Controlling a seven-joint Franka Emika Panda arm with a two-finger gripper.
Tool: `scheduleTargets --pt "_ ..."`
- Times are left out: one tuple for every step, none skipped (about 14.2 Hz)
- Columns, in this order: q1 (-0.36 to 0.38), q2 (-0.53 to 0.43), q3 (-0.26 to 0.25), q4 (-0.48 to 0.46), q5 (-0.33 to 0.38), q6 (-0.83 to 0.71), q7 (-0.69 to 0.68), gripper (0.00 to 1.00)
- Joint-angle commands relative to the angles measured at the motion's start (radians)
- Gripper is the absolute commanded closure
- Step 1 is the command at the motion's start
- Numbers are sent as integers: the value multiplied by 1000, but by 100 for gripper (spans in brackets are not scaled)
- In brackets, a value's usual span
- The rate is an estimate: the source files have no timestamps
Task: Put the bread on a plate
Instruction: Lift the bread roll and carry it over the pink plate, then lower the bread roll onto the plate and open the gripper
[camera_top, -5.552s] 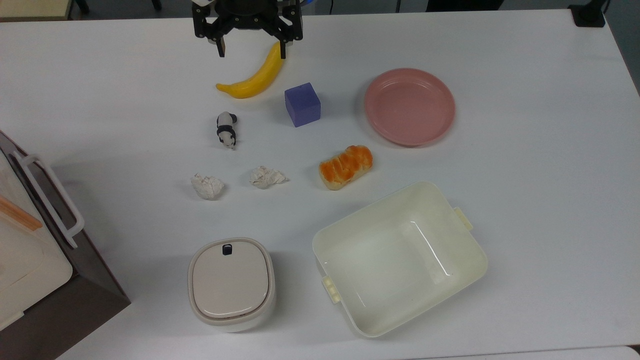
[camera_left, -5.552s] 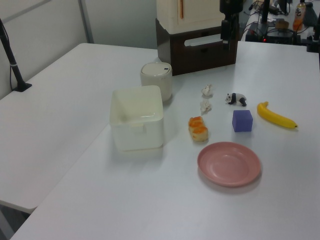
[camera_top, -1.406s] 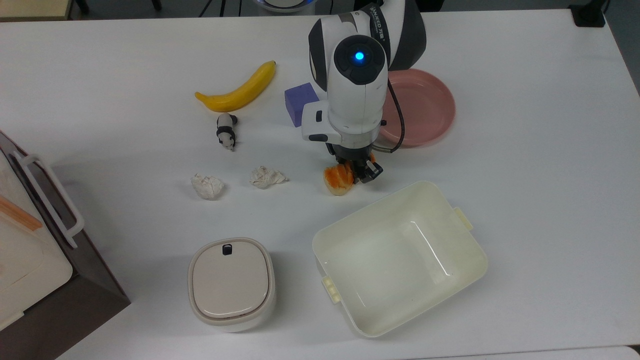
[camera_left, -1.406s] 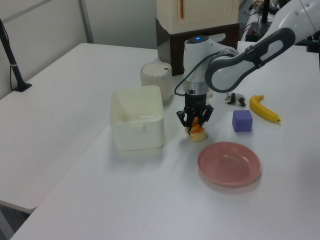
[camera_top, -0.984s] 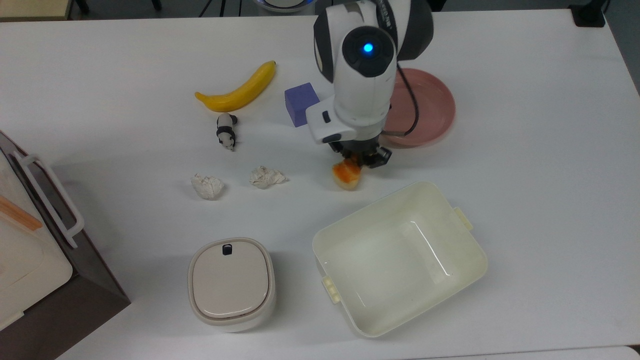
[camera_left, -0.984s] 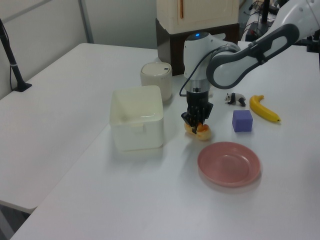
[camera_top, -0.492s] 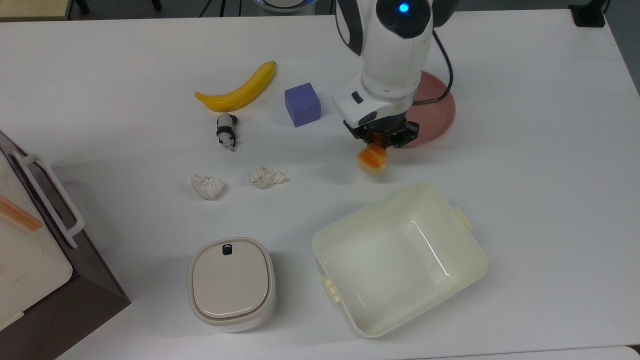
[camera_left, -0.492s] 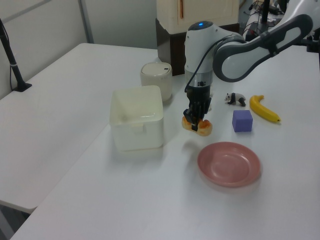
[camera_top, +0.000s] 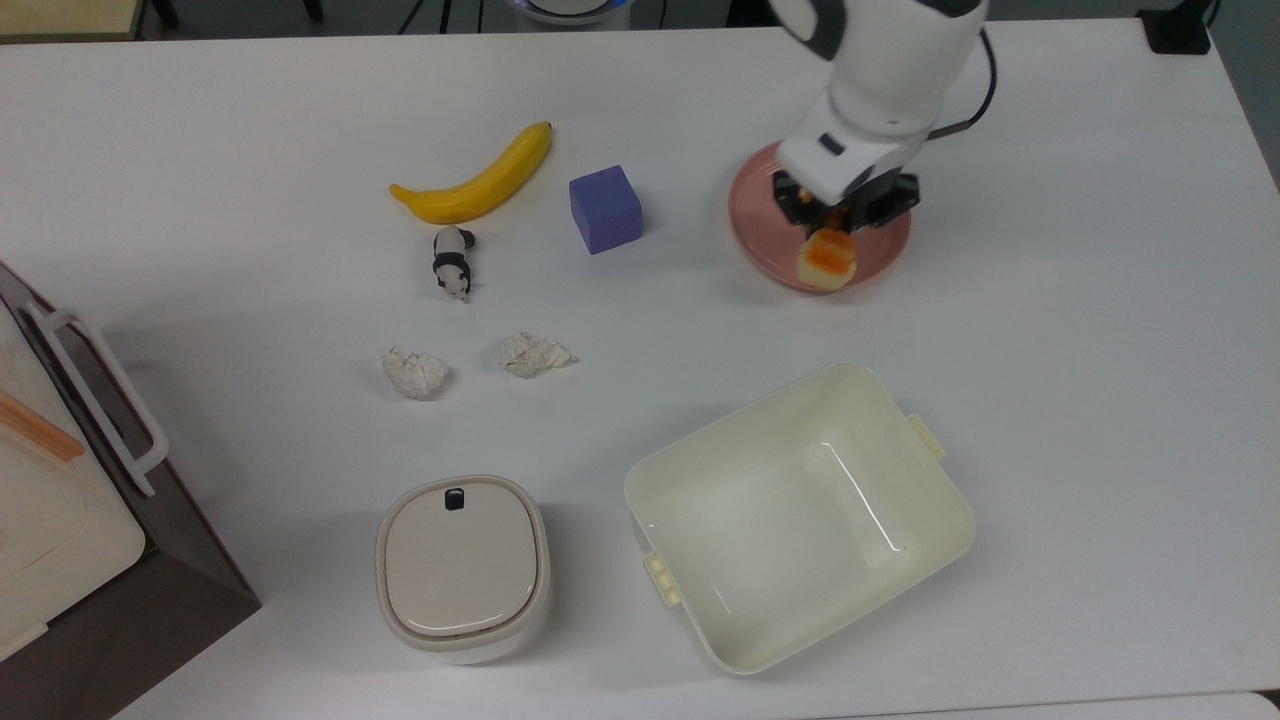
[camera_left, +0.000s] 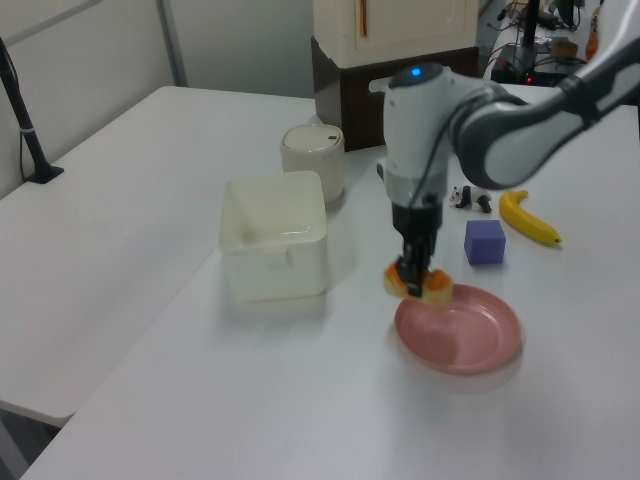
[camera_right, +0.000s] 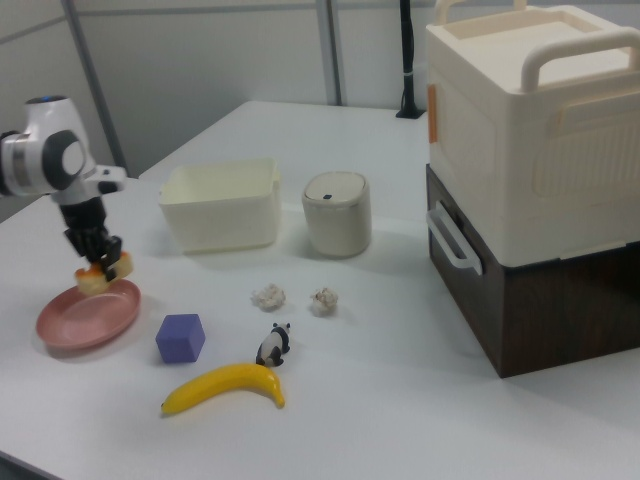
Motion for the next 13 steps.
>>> scheduleTargets --pt "51 -67 -5 -103 -13 -15 -19 66" --pt "58 -65 -5 -109 -13 -15 -20 66" --pt "61 -63 -4 -111 -13 -15 -20 63" --pt "64 -63 -4 -117 -13 -15 -20 54" --pt "64 -63 -4 -121 -13 -15 -20 43" --pt "64 -63 -4 -121 -13 -15 -20 14" --pt "65 -63 -4 -121 -13 -24 -19 0" --pt "65 -65 -4 -120 -13 -37 -19 0" --pt "65 -68 -4 -118 -13 -49 -19 0" --pt "65 -73 -4 -114 -13 -66 -20 0" --pt "65 -79 -4 -112 -13 -77 -22 0" --pt "64 -88 -4 -111 -13 -83 -22 0" --pt "53 -100 -4 -111 -13 -90 -31 0"
